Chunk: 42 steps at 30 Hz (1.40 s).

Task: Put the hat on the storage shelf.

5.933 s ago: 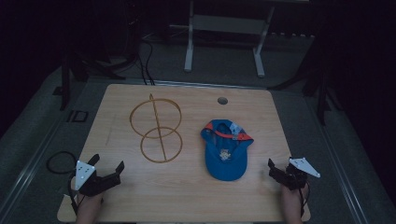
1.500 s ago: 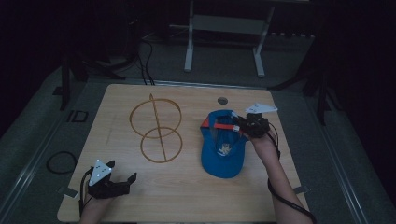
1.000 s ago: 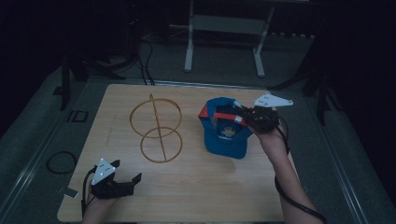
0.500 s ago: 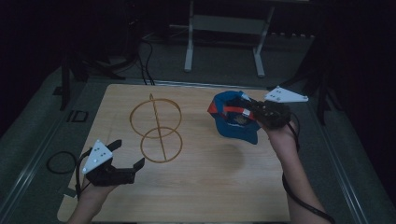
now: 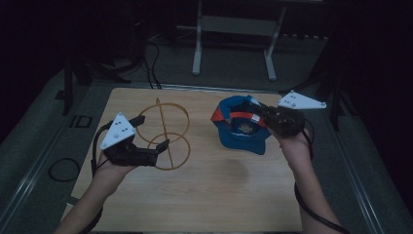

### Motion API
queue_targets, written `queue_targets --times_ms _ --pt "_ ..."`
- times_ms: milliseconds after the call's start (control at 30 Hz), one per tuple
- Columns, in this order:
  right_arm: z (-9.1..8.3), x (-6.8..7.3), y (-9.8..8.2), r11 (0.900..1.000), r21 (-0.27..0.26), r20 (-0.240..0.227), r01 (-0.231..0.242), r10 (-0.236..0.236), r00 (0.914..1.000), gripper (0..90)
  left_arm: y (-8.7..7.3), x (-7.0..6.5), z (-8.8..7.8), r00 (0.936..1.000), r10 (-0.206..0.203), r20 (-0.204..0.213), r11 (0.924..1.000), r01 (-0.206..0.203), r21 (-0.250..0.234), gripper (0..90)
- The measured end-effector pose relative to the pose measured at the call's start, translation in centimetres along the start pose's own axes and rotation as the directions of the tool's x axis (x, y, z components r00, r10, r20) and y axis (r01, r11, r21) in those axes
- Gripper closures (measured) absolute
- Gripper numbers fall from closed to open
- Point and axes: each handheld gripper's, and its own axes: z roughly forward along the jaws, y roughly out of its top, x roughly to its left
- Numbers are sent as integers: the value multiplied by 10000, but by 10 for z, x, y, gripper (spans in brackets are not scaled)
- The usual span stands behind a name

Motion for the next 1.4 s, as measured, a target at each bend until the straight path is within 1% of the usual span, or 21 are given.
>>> queue_targets --times_ms 133,333,400,467,500,567,667,700,767,800,833,867,933,967,1033,1100,1133,1167,1267,1367,1400 --pt "-1 3 3 9999 -105 -111 -45 44 9999 865 9 -5 17 9993 62 382 10000 -62 -2 26" --pt "-4 9 6 9997 -244 -338 12 -21 9994 865 24 -16 47 9971 381 664 9987 -403 320 26" --pt "-4 11 6 9996 -263 -399 52 -62 9992 865 31 -19 55 9961 304 825 9991 -328 282 27" --pt "-5 13 6 9995 -300 -504 52 -67 9987 865 38 -22 63 9964 328 783 9990 -350 272 27" --pt "-5 15 6 9995 -326 -581 12 -31 9983 865 41 -24 66 9956 316 886 9993 -331 152 42" --pt "-6 18 6 9994 -347 -664 93 -116 9977 865 46 -28 73 9949 285 966 9994 -303 179 58" --pt "-7 23 7 9990 -409 -764 192 -223 9968 865 53 -33 84 9935 531 1009 9981 -560 262 79" --pt "-7 23 7 9990 -409 -764 192 -223 9968 865 53 -33 84 9935 531 1009 9981 -560 262 79" --pt "-7 27 8 9986 -432 -847 304 -340 9958 865 59 -38 95 9906 709 1166 9967 -750 310 119" --pt "-7 28 8 9984 -460 -919 330 -371 9951 865 60 -39 98 9907 709 1163 9967 -749 303 150" --pt "-8 29 9 9984 -466 -983 323 -368 9945 865 60 -39 98 9907 709 1163 9967 -749 303 151" --pt "-8 30 9 9983 -485 -1012 334 -382 9941 865 62 -41 103 9905 603 1236 9970 -657 403 159" --pt "-8 32 9 9983 -479 -1147 331 -384 9927 865 63 -44 109 9924 723 998 9959 -774 478 215" --pt "-8 33 9 9981 -469 -1125 389 -439 9927 865 63 -45 112 9920 676 1062 9957 -738 560 225" --pt "-8 35 8 9981 -449 -1191 418 -469 9918 865 64 -46 118 9925 747 965 9930 -830 844 270" --pt "-8 36 8 9979 -487 -1185 422 -478 9918 865 64 -46 124 9939 521 971 9903 -640 1235 271" --pt "-8 36 8 9980 -513 -1210 382 -442 9917 865 64 -46 127 9940 487 981 9895 -613 1306 271" --pt "-8 36 7 9979 -548 -1260 339 -406 9912 864 64 -47 128 9945 537 895 9889 -654 1337 274" --pt "-9 37 7 9977 -561 -1305 387 -457 9904 865 63 -47 132 9942 488 956 9895 -612 1311 313" --pt "-10 39 7 9973 -560 -1311 468 -538 9899 864 63 -49 138 9936 620 948 9877 -747 1372 387" --pt "-11 39 7 9974 -564 -1345 456 -528 9895 865 63 -49 140 9928 583 1051 9880 -724 1366 416"
